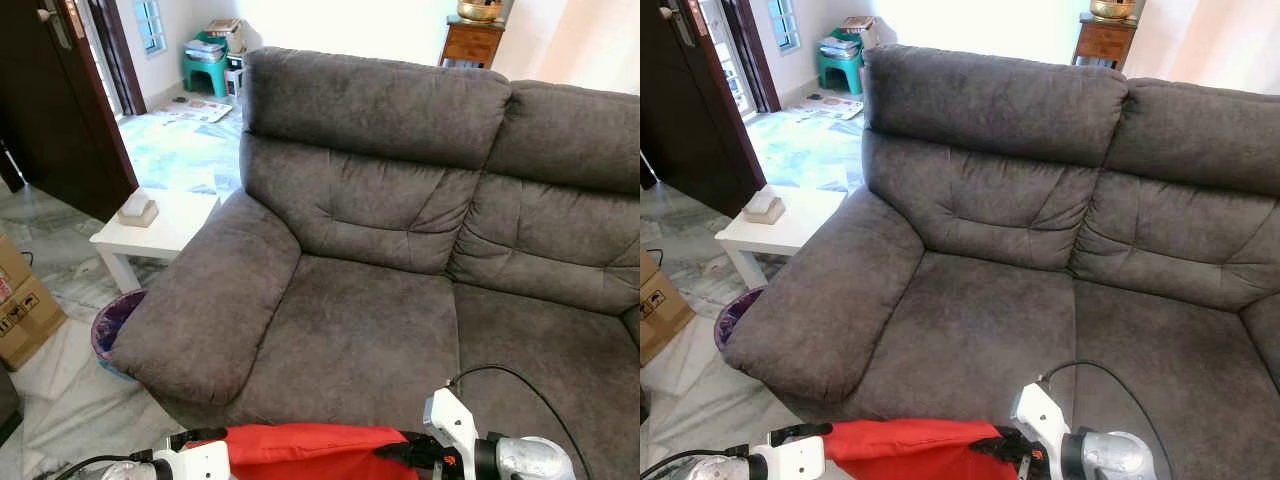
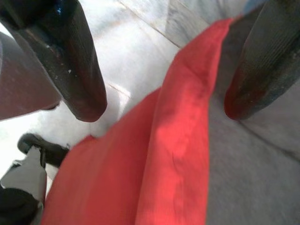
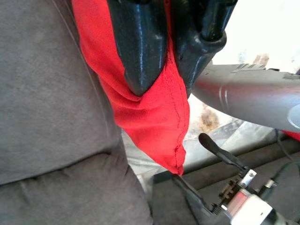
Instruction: Move the pillow to the sofa from floor
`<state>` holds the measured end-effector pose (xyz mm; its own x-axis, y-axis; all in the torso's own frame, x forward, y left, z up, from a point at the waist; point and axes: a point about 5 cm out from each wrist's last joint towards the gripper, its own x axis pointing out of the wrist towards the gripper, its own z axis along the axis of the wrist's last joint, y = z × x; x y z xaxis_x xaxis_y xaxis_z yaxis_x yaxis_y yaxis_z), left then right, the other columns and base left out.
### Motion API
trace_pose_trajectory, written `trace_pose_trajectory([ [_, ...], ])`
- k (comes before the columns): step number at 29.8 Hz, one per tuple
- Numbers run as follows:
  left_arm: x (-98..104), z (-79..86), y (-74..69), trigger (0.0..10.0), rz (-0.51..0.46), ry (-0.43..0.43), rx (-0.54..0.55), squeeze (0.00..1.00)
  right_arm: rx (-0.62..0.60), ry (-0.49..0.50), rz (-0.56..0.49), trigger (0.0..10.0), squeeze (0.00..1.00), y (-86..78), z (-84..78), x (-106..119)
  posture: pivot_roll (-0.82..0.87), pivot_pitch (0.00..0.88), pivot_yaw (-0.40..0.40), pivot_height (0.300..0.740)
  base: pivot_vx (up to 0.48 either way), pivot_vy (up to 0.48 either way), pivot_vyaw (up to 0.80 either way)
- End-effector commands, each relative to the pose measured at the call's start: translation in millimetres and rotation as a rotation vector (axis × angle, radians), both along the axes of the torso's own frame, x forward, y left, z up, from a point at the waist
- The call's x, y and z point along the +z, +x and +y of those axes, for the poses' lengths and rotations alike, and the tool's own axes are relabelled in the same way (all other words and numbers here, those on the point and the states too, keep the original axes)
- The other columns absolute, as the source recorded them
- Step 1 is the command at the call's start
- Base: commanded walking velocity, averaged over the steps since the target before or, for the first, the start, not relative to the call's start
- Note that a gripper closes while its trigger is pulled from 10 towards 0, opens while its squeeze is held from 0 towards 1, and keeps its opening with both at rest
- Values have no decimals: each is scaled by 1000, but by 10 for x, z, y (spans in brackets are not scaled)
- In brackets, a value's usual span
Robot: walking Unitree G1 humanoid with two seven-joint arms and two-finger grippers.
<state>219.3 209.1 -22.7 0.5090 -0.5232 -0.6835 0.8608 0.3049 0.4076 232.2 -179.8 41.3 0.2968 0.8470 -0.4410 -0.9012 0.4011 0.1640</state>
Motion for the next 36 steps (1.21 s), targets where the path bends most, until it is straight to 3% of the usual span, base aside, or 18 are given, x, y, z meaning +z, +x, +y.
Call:
trace_pose_trajectory([
  [1, -62, 7, -54, 10000, 33, 18, 8, 0, 40, 68, -91, 10000, 0, 82, 67, 225, 109, 46, -53, 740, 0, 0, 0],
  [9, -145, 35, -98, 10000, 56, 58, 39, 0, 76, 67, -71, 10000, 0, 15, -5, 300, 83, 51, -61, 740, 0, 0, 0],
  [18, -146, -48, -58, 10000, 65, 28, 41, 0, 110, 59, -50, 10000, 0, -110, -65, 375, 47, 66, -66, 740, 0, 0, 0],
  [22, -151, -108, -61, 9569, 112, -36, 55, 0, 116, 59, -63, 10000, 0, -138, -73, 460, 28, 76, -68, 740, 0, 0, 0],
  [24, -174, -150, -86, 0, 139, -36, 29, 0, 119, 63, -64, 10000, 0, -166, -85, 498, 14, 84, -72, 740, 0, 0, 0],
  [30, -199, -213, -118, 0, 177, -42, -9, 0, 115, 55, -60, 10000, 0, -194, -115, 526, 9, 84, -74, 740, 0, 0, 0],
  [36, -177, -171, -112, 0, 197, -48, -16, 0, 105, 46, -53, 10000, 0, -183, -115, 517, 19, 83, -75, 740, 0, 0, 0],
])
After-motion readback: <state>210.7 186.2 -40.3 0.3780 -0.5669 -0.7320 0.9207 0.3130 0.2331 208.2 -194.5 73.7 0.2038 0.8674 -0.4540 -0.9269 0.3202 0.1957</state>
